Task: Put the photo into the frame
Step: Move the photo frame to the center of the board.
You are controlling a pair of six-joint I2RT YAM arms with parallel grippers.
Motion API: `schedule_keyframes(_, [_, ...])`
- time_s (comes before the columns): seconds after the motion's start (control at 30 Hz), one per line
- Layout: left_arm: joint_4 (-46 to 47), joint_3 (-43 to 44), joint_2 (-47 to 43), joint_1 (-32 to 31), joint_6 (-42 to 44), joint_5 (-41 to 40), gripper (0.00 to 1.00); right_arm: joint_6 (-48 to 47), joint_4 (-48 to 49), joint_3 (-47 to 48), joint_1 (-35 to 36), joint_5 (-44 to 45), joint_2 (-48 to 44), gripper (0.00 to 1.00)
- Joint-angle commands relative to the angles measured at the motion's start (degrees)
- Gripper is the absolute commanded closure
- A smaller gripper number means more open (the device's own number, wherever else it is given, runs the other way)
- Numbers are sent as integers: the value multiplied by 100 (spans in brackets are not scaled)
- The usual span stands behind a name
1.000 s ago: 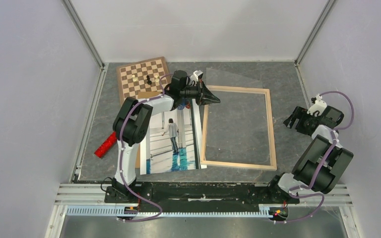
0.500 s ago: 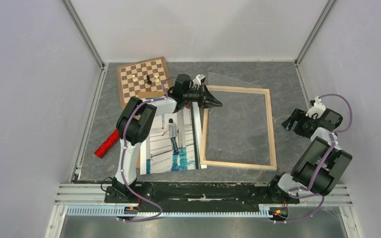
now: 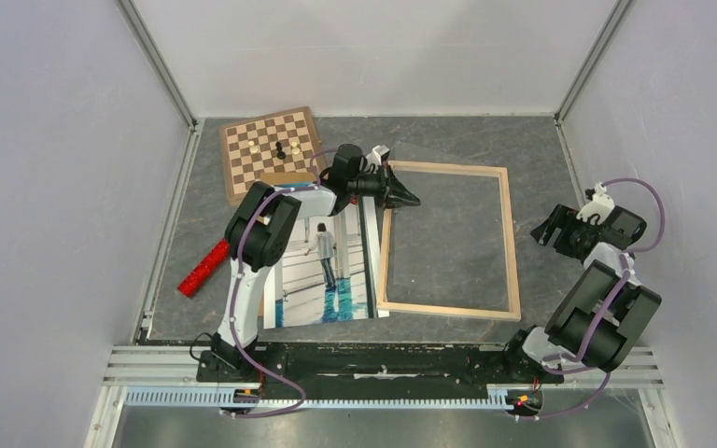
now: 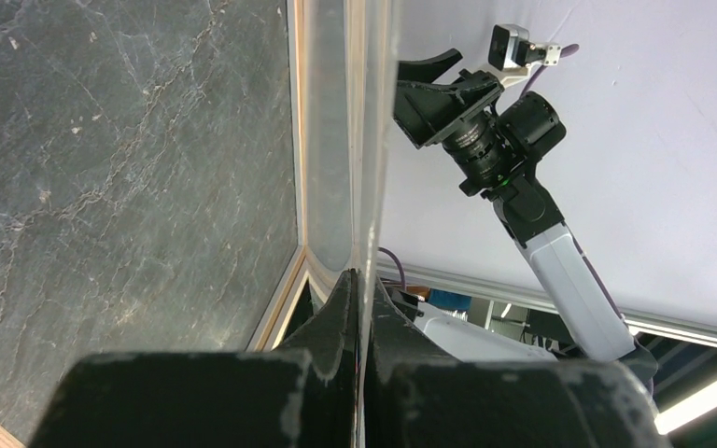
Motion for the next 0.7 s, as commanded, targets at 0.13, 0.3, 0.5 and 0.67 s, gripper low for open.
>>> schedule_keyframes(0.13, [507, 241, 147, -96, -175, 98, 98, 30, 249, -62, -50, -127, -189, 22])
schedule_keyframes(0.3, [693, 244, 250, -127, -356, 113, 98, 30, 257, -95, -72, -100, -216, 22])
schedule_keyframes(0.5, [824, 192, 247, -136, -509, 87, 98, 39, 271, -115, -78, -114, -231, 22])
schedule_keyframes(0.67, [921, 154, 215, -145, -629, 79, 98, 48, 284, -132, -90, -111, -259, 22])
